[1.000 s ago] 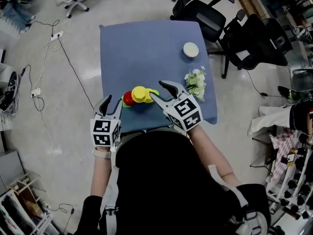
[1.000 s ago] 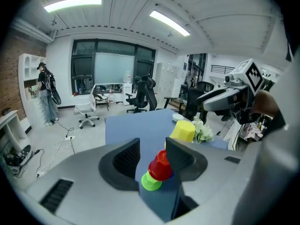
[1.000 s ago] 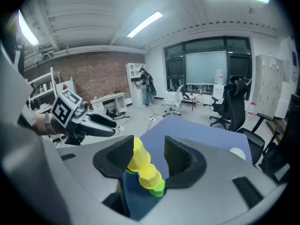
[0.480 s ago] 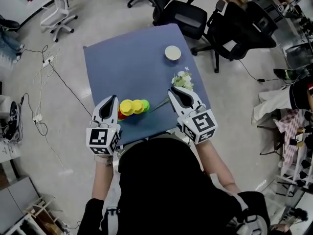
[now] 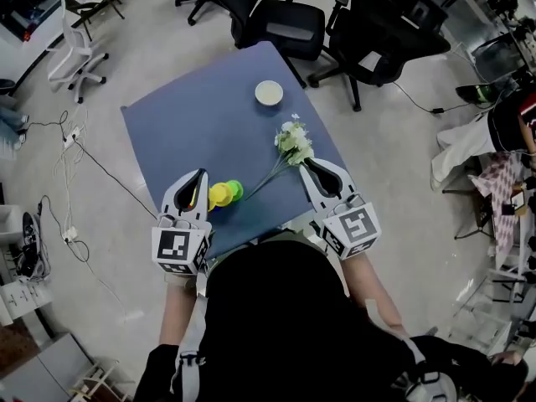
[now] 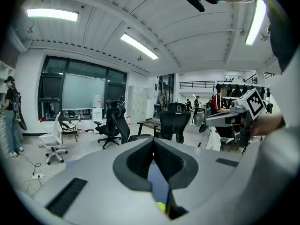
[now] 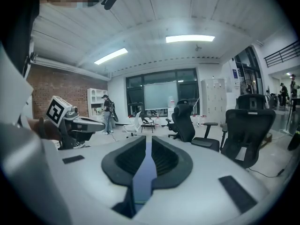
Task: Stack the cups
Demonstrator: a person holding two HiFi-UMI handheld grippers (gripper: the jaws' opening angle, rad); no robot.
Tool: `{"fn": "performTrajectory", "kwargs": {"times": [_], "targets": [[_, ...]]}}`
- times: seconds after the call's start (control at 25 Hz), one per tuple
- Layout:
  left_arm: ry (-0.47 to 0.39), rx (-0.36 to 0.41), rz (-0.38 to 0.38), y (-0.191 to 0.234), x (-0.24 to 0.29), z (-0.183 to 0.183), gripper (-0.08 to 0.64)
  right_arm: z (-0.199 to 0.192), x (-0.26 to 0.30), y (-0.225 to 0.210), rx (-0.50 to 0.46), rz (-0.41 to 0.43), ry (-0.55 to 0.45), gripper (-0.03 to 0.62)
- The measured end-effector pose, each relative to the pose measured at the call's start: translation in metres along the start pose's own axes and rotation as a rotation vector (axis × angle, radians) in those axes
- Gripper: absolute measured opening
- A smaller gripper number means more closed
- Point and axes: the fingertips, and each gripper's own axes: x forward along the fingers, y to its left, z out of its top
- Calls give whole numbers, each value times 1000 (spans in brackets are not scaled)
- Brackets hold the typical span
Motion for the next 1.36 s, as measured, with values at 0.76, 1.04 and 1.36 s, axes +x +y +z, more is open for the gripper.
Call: {"fn": "performTrajectory", "kwargs": {"times": [0.76, 1.04, 1.36], "targets": [[35, 52, -96, -54, 24, 4, 11, -14, -25, -4, 4, -34, 41, 46], [70, 55, -94, -60, 21, 4, 11, -17, -31, -3, 24, -32, 47, 46], [60, 57, -95, -59, 17, -4, 11, -25, -29, 9, 48, -1, 60, 46]]}}
